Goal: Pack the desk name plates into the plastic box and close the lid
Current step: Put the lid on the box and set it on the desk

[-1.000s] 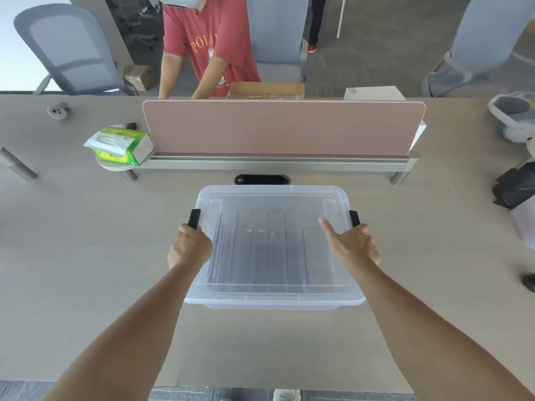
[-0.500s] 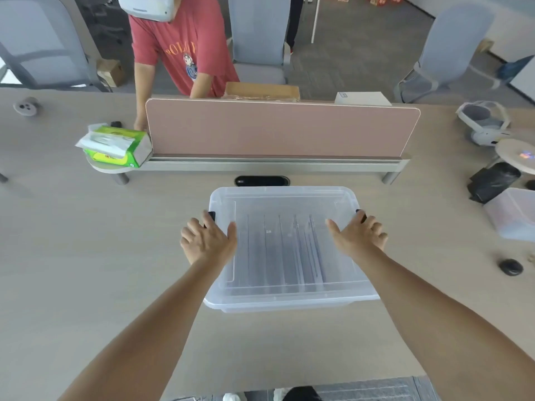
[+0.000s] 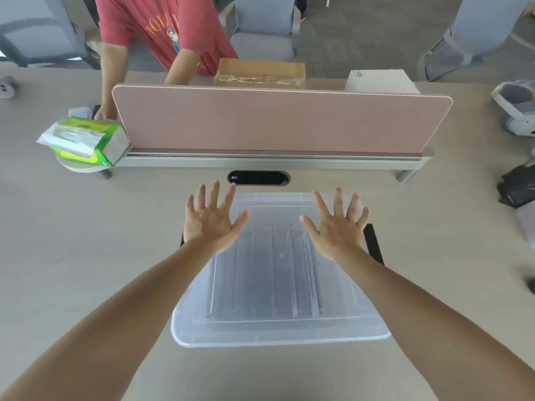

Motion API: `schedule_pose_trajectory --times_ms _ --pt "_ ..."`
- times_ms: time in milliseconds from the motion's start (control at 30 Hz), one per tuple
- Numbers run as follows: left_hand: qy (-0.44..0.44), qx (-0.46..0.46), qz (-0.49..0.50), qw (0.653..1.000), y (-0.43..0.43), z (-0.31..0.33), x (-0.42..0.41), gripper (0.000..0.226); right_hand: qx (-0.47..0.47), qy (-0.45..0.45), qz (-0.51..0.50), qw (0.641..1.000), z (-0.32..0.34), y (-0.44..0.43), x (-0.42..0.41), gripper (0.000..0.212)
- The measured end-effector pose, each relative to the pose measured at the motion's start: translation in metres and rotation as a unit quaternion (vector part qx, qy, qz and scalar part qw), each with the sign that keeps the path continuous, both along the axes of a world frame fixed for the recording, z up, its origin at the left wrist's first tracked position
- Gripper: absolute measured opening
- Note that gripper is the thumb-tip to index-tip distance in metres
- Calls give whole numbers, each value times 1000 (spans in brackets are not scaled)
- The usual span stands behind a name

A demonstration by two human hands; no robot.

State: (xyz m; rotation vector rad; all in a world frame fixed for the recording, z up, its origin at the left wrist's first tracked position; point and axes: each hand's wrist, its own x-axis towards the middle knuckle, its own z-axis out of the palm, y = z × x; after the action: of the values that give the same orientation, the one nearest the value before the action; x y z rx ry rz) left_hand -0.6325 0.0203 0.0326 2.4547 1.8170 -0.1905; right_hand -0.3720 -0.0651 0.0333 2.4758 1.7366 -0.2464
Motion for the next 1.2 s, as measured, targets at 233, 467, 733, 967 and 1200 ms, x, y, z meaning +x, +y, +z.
schedule_pose_trajectory --times_ms 233,467,733,967,1200 --pt "53 15 22 998 -4 1 12 82 13 -10 10 1000 -5 9 4 71" --pt "-89 -32 -38 995 -67 20 10 81 -14 67 79 995 20 -36 -3 76" --pt "-70 -37 -77 994 -122 -2 -8 83 -27 23 117 993 7 -110 -17 77" --pt "-50 -22 -80 995 -124 -7 -6 80 -5 3 113 994 -1 -112 -20 74" --pt "-28 -23 -84 996 -119 -15 -2 81 -12 1 111 994 -4 -109 -18 73"
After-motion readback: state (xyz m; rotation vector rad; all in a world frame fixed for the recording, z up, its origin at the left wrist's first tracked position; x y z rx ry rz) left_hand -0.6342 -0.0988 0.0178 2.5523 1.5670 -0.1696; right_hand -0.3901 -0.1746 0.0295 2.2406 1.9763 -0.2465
